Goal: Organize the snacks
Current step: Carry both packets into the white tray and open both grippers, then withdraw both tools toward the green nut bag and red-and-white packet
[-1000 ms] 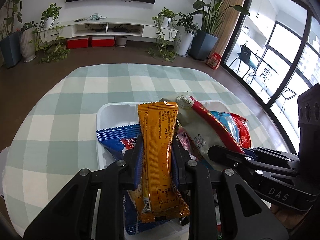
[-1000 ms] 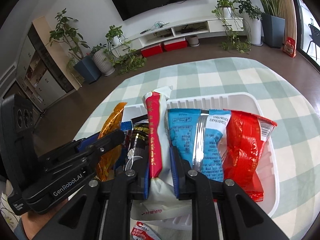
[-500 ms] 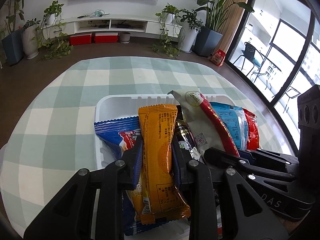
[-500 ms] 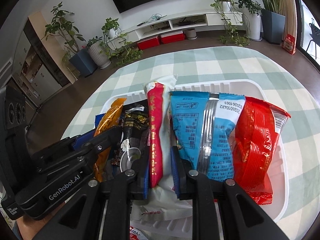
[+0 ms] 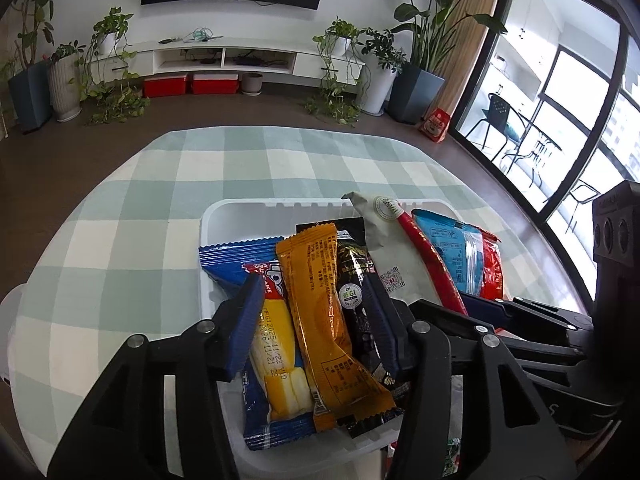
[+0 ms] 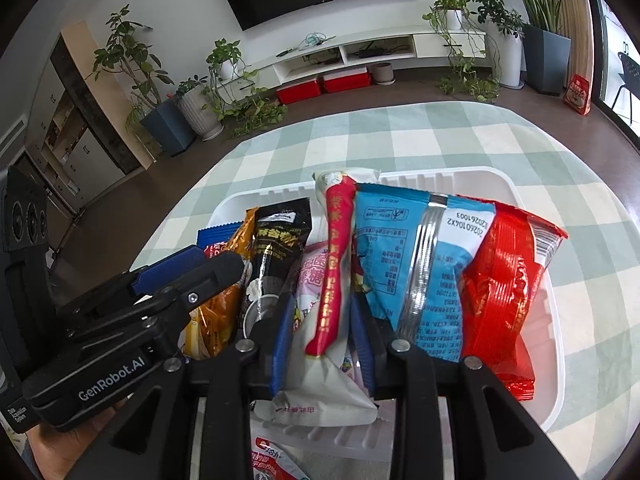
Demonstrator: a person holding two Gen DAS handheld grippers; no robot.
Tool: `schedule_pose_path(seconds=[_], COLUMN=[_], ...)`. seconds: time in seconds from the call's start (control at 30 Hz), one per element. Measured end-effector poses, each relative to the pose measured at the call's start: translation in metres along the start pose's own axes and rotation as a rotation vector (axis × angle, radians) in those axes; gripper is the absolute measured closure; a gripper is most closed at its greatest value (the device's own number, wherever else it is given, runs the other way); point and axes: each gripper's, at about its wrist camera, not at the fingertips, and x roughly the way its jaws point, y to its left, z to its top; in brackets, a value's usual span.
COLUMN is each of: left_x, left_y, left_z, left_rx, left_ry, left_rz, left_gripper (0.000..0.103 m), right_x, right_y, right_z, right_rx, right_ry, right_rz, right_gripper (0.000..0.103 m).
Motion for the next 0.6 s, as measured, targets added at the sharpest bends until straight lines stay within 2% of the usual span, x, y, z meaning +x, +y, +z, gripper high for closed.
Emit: schedule_pose_path(seconds=[0.13,0.23,0.3,0.43,0.47,0.6], left_x=[-0.020,-0.035,-0.046,-0.072,-0.078,-0.096], left_y=[0.003,0.003,0.003,0.003,0.001,-0.012], left_z=[-0.003,-0.007,-0.010,-0.020,-0.024,-0.045], left_rx=[-0.015,-0.019,-0.028,-0.050,-0.043,-0.003], left_ry=[-0.030,-0.046,-0.056,-0.092,-0.097,-0.084], left_rz=[0.007,0.017,0.026,0.019,0.015,0.018], left_gripper=[0.043,0.039,0.033,0.003,0.000,0.000], right_x=[-0.011,-0.019,-0.026,-0.047,-0.055,-0.090], right_y=[0.000,0.001,0.004,0.003,0.001,-0.005], right_z=[-0.001,-0.002,-0.003,-0.009,-0.011,-0.023], right_rx=[0.000,0.000,-0.011,-0.017,-0.014,-0.008], right_ry=[-0.028,-0.039,-0.050,-0.087,-0.101,-0.167], right_rz=[-0.002,0.004,-0.004,0.001,0.011,0.046], right_gripper=[0.050,0.043,0.038,0.022,0.017,0.004])
